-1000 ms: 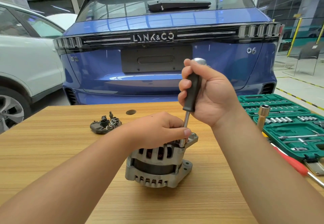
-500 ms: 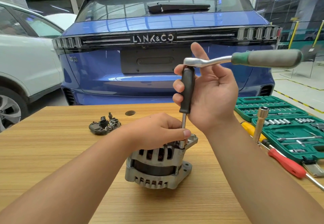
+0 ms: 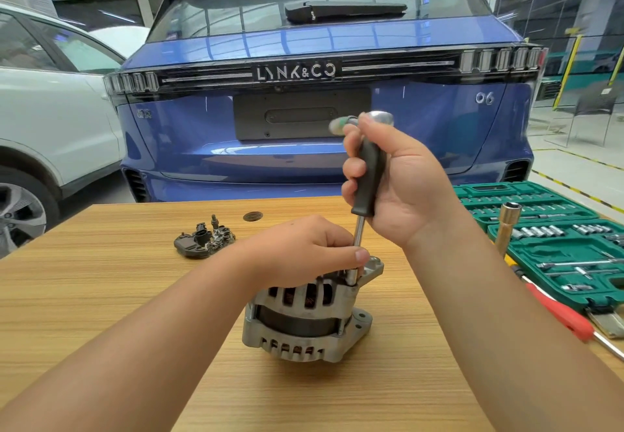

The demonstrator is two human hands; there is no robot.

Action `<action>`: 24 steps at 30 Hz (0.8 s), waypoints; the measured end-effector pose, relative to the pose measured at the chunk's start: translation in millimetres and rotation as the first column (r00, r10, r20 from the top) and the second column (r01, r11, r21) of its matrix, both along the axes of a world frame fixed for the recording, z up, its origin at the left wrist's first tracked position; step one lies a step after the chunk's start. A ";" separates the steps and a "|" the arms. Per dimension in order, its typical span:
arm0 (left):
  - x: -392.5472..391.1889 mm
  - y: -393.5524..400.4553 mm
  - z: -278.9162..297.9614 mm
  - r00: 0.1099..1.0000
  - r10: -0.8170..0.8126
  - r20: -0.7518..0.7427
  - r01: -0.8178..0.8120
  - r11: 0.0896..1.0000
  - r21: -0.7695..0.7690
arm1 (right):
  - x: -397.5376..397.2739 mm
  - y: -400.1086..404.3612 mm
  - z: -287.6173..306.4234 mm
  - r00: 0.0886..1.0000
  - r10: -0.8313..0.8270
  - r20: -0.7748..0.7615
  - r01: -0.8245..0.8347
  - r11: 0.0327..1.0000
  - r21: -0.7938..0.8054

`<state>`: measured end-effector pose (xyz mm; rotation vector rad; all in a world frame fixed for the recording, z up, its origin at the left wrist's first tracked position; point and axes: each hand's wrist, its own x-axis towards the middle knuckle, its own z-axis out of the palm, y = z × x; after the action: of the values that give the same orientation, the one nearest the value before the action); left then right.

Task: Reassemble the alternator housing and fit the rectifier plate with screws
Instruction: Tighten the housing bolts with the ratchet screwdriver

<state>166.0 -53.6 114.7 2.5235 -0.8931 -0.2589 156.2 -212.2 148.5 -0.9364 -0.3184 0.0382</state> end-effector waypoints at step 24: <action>0.4 0.2 -0.8 0.999 0.023 -0.030 -0.025 0.998 -0.057 | 5.3 -1.3 -14.5 0.941 0.252 0.224 -0.307 0.916 0.259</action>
<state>166.5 -53.3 113.9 2.4698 -0.8468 -0.2582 161.6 -213.5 134.0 -0.5953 -0.6156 0.1640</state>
